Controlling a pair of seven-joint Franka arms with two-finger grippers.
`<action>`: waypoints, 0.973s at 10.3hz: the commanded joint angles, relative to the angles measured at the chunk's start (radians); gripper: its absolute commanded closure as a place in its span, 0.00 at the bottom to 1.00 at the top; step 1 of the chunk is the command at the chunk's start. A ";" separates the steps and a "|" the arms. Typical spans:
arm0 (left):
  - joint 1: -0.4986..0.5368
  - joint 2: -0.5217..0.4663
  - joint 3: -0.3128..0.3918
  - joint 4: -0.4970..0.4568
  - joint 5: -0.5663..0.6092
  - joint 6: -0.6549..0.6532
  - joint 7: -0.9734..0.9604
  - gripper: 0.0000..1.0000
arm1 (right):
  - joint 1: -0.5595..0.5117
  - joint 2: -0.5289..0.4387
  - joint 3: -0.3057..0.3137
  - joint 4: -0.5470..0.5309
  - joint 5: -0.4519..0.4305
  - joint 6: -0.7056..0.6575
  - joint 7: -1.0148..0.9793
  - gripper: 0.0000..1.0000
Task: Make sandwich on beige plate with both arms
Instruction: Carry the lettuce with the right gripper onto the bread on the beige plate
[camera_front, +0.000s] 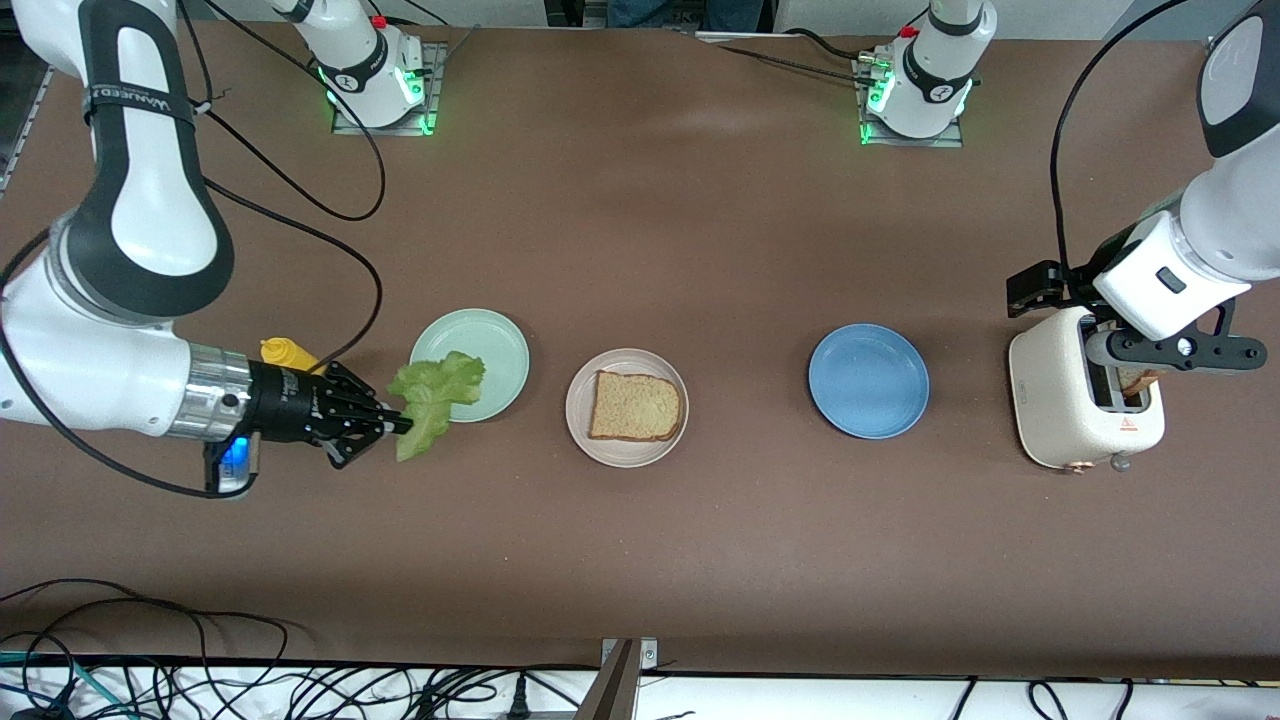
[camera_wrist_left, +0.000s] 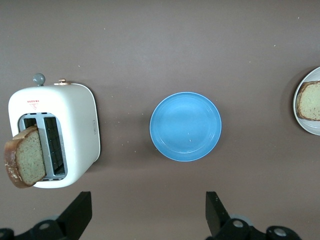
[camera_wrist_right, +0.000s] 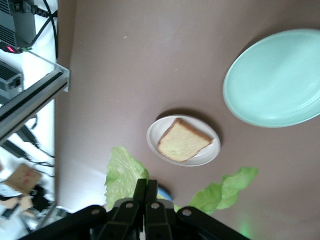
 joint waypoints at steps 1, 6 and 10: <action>0.002 -0.005 0.002 0.003 -0.009 0.000 0.020 0.00 | 0.054 0.053 -0.002 0.011 0.106 0.116 0.072 1.00; 0.005 -0.005 0.002 0.003 -0.009 -0.001 0.020 0.00 | 0.206 0.174 -0.002 0.013 0.276 0.352 0.210 1.00; 0.005 -0.005 0.002 0.003 -0.010 -0.001 0.020 0.00 | 0.254 0.231 -0.002 -0.050 0.280 0.419 0.214 1.00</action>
